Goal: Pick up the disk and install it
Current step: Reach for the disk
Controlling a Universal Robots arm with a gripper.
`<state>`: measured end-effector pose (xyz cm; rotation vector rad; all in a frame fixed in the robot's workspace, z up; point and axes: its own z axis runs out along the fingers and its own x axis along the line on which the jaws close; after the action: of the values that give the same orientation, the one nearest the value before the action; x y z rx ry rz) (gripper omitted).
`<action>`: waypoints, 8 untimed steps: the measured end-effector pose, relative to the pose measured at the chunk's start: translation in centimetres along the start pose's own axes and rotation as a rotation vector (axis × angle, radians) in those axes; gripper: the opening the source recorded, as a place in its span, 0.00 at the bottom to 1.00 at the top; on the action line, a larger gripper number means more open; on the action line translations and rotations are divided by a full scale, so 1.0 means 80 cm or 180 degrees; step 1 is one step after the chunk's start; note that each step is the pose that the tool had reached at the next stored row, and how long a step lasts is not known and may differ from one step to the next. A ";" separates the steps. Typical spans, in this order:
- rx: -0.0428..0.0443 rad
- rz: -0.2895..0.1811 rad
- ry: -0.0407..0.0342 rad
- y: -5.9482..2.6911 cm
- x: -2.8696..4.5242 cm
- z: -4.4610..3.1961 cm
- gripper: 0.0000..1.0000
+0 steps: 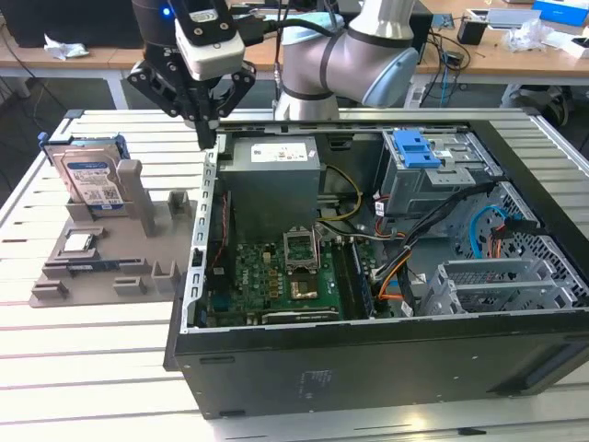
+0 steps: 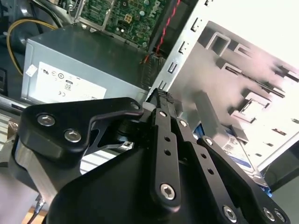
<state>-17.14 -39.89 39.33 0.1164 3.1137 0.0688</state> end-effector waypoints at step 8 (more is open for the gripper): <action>0.0000 0.0000 0.0000 -0.002 0.0211 -0.0005 0.10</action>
<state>-18.83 -39.89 39.33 0.1165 3.1137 0.0689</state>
